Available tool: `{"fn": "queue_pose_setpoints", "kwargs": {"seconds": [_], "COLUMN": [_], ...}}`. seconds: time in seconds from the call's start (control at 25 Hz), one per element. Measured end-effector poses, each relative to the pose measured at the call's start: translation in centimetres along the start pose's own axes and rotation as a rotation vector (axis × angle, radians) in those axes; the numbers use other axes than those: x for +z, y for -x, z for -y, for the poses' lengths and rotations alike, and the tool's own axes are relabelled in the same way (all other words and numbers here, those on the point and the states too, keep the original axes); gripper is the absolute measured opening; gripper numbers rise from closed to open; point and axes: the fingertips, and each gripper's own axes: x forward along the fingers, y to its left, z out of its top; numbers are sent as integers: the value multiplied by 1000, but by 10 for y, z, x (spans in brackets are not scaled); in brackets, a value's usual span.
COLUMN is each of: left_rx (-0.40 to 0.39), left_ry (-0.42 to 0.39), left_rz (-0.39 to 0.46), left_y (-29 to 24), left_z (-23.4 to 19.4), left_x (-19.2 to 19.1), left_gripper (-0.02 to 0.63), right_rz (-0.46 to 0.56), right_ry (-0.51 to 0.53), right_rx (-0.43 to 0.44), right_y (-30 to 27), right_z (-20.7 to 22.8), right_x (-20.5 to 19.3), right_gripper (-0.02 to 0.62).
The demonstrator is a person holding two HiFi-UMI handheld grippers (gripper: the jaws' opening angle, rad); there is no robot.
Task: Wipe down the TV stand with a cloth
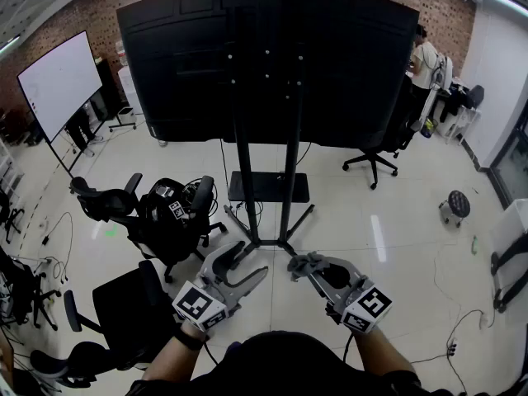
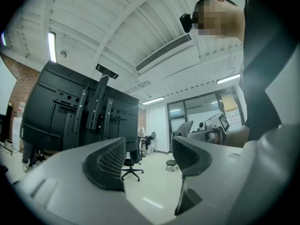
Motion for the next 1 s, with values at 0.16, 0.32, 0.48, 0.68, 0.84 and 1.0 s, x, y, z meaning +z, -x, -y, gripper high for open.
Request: {"fn": "queue_pose_setpoints", "kwargs": {"seconds": [0.16, 0.32, 0.48, 0.68, 0.84, 1.0], "left_rx": [1, 12, 28, 51, 62, 69], "left_ry": [9, 6, 2, -2, 2, 13], "left_rz": [-1, 5, 2, -6, -18, -18], "left_y": [-11, -20, -28, -32, -32, -38], "left_z": [3, 7, 8, 5, -9, -36], "left_x": [-1, -4, -9, -14, -19, -19], "left_gripper": [336, 336, 336, 336, 336, 336], "right_rz": [4, 4, 10, -3, 4, 1], "right_ry": [-9, -15, -27, -49, -52, -55], "right_rx": [-6, 3, 12, 26, 29, 28], "right_y": [8, 15, 19, 16, 5, -19], "right_z": [12, 21, 33, 46, 57, 71], "right_x": [0, -3, -3, -10, -8, -7], "right_gripper": [55, 55, 56, 57, 57, 57]}}
